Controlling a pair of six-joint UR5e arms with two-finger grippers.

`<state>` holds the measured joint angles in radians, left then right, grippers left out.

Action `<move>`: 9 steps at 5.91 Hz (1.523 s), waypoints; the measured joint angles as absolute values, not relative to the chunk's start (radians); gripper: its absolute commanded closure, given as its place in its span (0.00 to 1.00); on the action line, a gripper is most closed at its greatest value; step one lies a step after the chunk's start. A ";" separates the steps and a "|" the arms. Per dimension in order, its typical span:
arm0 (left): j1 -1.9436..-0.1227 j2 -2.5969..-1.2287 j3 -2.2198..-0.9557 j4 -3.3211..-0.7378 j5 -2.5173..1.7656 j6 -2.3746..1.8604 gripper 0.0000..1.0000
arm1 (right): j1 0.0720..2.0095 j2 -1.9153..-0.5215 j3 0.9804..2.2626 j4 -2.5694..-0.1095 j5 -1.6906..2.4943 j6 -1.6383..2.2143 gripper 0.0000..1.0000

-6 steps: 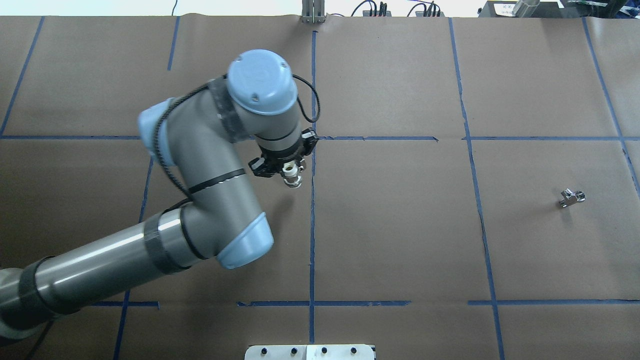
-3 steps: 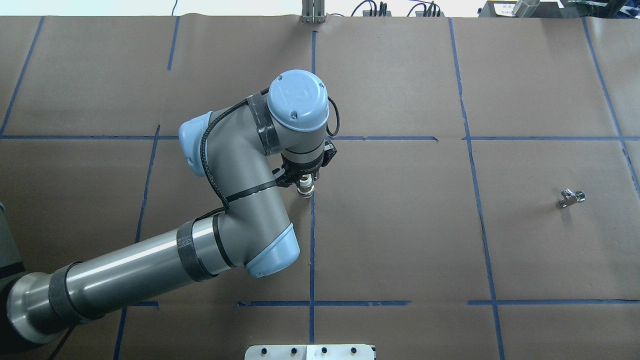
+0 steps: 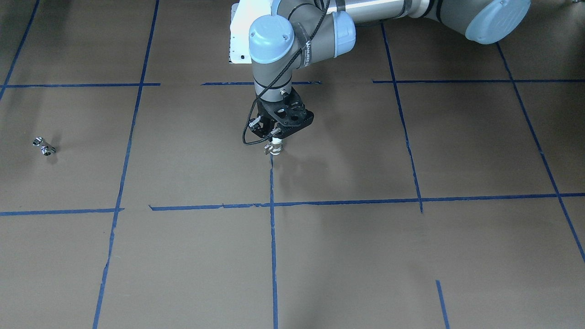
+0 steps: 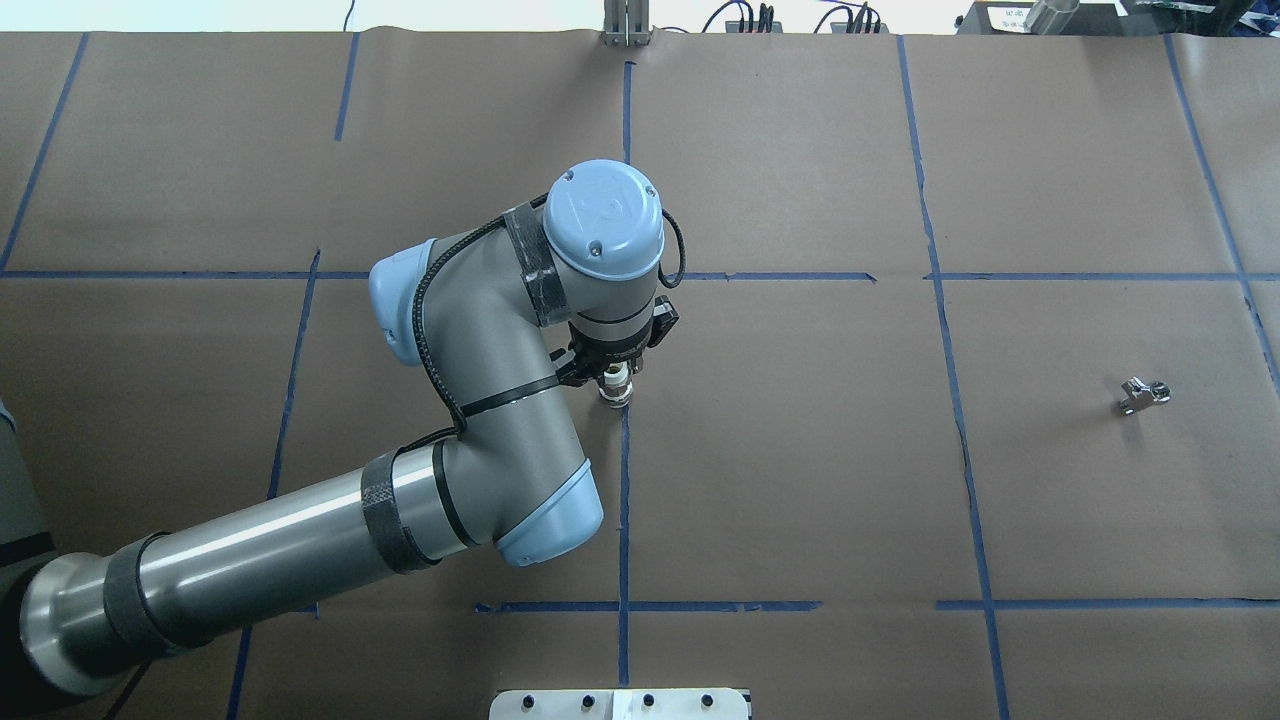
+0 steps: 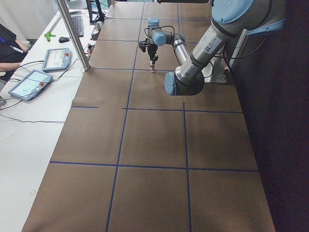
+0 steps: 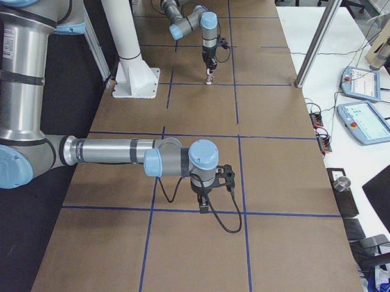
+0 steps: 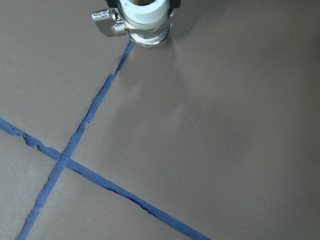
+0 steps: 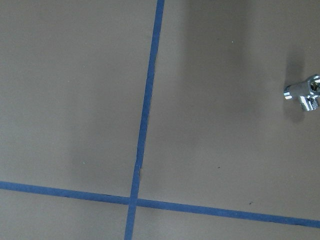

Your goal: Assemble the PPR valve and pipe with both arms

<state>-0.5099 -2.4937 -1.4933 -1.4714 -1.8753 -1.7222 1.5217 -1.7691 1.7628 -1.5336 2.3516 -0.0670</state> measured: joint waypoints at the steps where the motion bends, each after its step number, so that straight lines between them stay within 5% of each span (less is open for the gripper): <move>1: -0.509 -2.488 -1.493 -1.481 -1.875 -1.715 0.21 | 1.522 -1.769 1.760 -1.533 2.352 -0.067 0.00; 2: -0.509 -2.481 -1.495 -1.491 -1.875 -1.706 0.00 | 1.522 -1.769 1.757 -1.533 2.352 -0.067 0.00; 6: -0.527 -2.409 -1.646 -1.447 -1.880 -1.570 0.00 | 1.520 -1.769 1.755 -1.532 2.353 -0.066 0.00; 9: -0.647 -2.055 -1.957 -1.429 -1.948 -1.078 0.00 | 1.484 -1.760 1.760 -1.509 2.389 -0.069 0.00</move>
<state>-0.6469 -2.0552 -1.9573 -1.4289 -1.9478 -1.0778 1.4835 -1.7596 1.7598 -1.5091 2.3891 -0.0686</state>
